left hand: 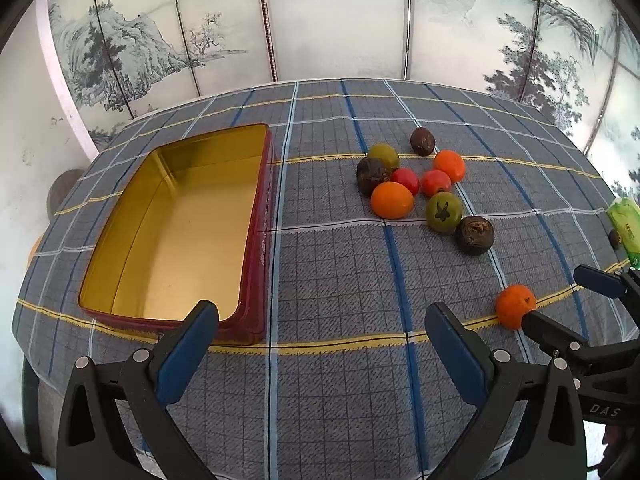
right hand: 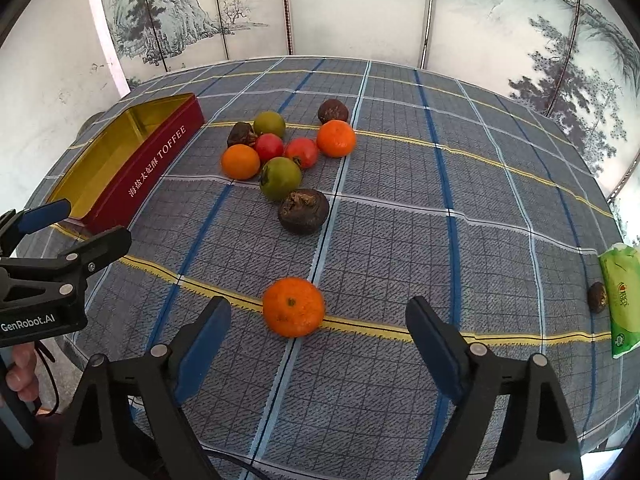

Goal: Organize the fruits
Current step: 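Reach the right gripper to the tangerine on the cloth and close on it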

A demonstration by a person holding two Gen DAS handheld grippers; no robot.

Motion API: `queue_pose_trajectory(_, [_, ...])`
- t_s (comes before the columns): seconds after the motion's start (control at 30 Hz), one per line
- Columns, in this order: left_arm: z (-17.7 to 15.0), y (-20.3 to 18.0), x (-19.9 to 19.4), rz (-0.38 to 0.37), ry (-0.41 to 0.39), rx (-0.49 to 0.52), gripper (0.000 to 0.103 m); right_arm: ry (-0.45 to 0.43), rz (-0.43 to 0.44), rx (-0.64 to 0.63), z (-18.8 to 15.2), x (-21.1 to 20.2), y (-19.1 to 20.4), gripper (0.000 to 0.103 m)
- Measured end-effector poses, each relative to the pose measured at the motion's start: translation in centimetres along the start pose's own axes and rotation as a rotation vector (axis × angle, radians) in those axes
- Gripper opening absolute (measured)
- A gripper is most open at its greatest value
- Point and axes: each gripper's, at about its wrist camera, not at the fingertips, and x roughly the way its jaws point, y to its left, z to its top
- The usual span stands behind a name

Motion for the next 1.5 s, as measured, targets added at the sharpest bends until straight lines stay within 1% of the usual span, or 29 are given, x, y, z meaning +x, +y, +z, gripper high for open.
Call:
queue_pose_trajectory(0.33, [-0.2,0.4,-0.2,-0.005,-0.003,-0.004,0.102,0.003,-0.004,-0.026,-0.1,0.1,0.7,0.083])
queue_pose_trajectory(0.53, [-0.4,0.6,-0.4,-0.011,-0.003,-0.007,0.102,0.016,0.006,-0.033,-0.3,0.3,1.0,0.077])
queue_pose_trajectory(0.87, [-0.5,0.7,-0.5,-0.016,0.001,0.0,0.102,0.051,0.015,-0.033,-0.3,1.8,1.0,0.063])
queue_pose_trajectory(1.27, [-0.2,0.3,0.1,-0.025,0.011,0.013,0.102,0.076,0.016,-0.047,-0.3,3.1,1.4,0.061])
queue_pose_trajectory(1.37, [-0.1,0.2,0.2,-0.024,0.013,0.017,0.102,0.079,0.014,-0.053,-0.2,3.3,1.6,0.058])
queue_pose_trajectory(1.5, [0.1,0.1,0.4,-0.029,0.015,0.023,0.102,0.088,0.028,-0.056,-0.1,3.8,1.6,0.048])
